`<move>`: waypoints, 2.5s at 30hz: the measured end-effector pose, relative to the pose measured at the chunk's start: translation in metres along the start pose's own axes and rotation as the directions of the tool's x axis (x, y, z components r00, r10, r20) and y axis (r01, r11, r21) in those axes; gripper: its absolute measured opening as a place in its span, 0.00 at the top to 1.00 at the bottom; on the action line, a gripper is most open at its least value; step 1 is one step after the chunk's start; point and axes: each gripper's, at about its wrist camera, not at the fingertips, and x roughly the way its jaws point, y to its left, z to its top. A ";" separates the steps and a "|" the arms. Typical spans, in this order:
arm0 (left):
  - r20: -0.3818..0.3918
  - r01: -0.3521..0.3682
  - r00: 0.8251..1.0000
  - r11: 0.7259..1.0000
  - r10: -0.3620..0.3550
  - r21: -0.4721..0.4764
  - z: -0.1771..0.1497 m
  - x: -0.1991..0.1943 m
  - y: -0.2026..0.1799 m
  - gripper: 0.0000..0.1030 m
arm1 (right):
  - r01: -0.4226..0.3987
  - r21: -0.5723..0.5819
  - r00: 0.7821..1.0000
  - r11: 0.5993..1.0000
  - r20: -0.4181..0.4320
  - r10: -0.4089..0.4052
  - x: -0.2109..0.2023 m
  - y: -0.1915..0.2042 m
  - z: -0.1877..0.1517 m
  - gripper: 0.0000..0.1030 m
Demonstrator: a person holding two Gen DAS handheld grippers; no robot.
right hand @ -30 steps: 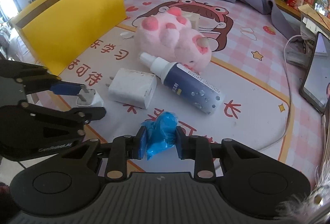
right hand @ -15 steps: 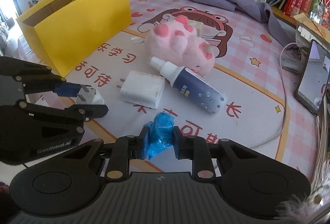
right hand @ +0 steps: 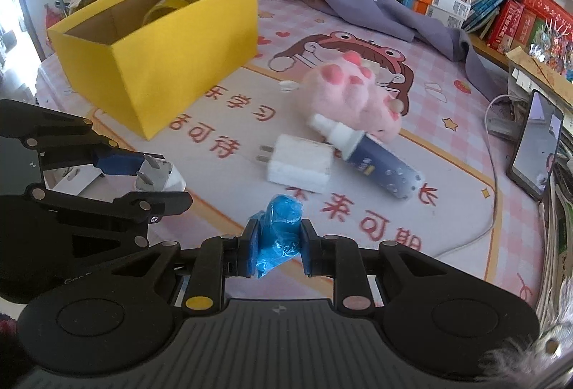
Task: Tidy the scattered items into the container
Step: 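Lift the blue packet and white charger with both grippers and carry them over the box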
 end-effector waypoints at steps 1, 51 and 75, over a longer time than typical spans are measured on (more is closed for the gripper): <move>0.002 0.001 1.000 1.000 -0.001 -0.002 -0.004 -0.004 0.003 0.71 | 0.003 -0.001 1.000 1.000 0.002 -0.003 -0.002 0.006 -0.001 0.79; 0.080 -0.142 0.986 0.986 0.149 -0.089 -0.138 -0.149 0.157 0.71 | -0.085 -0.119 0.992 0.989 0.080 0.095 -0.024 0.247 0.012 0.79; 0.276 -0.165 0.939 0.973 0.205 -0.162 -0.053 -0.153 0.198 0.71 | -0.018 -0.191 0.936 0.981 0.342 0.084 -0.041 0.208 0.107 0.80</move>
